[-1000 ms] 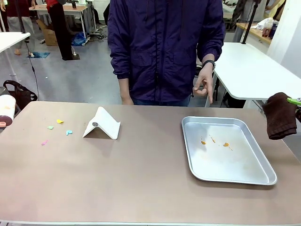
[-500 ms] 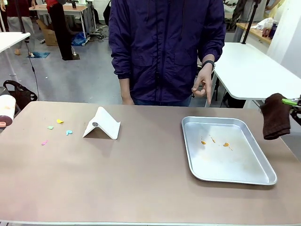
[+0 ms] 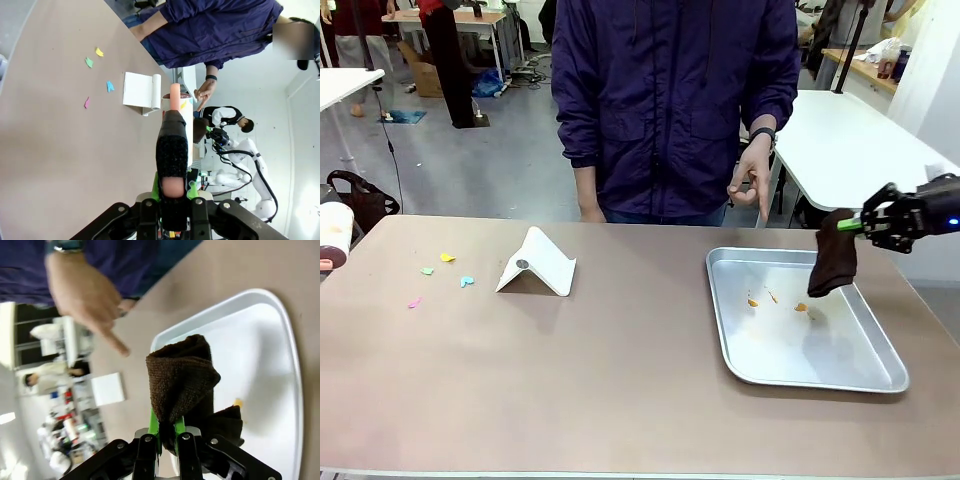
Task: Clean the surface of the table.
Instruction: If a person points to the right, clean the right side of the table with your right hand, and if they point to the left, clean the left side with your left hand.
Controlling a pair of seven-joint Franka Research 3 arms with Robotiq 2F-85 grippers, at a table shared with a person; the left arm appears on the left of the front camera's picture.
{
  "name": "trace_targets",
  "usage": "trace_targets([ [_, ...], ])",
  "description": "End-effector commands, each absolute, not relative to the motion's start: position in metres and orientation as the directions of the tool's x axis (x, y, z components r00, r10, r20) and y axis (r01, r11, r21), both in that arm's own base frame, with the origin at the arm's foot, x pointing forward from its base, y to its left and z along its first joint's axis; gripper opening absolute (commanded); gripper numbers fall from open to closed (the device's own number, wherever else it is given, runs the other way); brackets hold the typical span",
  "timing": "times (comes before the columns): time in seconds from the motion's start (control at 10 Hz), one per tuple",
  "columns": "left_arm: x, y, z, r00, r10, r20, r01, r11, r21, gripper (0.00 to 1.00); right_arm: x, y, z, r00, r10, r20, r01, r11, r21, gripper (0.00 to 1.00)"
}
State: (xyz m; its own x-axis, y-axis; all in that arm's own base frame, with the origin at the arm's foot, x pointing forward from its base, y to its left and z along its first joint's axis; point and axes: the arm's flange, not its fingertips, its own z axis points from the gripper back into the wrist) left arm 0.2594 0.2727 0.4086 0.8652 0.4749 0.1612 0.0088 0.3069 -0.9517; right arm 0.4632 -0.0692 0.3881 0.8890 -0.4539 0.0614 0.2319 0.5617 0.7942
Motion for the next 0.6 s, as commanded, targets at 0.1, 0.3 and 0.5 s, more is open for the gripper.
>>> trace_targets([
  [0.1,0.257,0.274,0.411,0.869,0.465,0.171,0.025,0.305,-0.952,0.0,0.475,-0.053,0.393,0.894,-0.445,0.061,0.332,0.746,0.577,0.13],
  [0.3,0.257,0.274,0.411,0.869,0.465,0.171,0.025,0.305,-0.952,0.0,0.476,-0.051,0.391,0.894,-0.437,0.093,0.354,0.821,0.448,0.13],
  [0.5,0.257,0.274,0.411,0.869,0.465,0.171,0.025,0.305,-0.952,0.0,0.48,-0.049,0.38,0.908,-0.404,0.114,0.354,0.883,0.309,0.13],
])
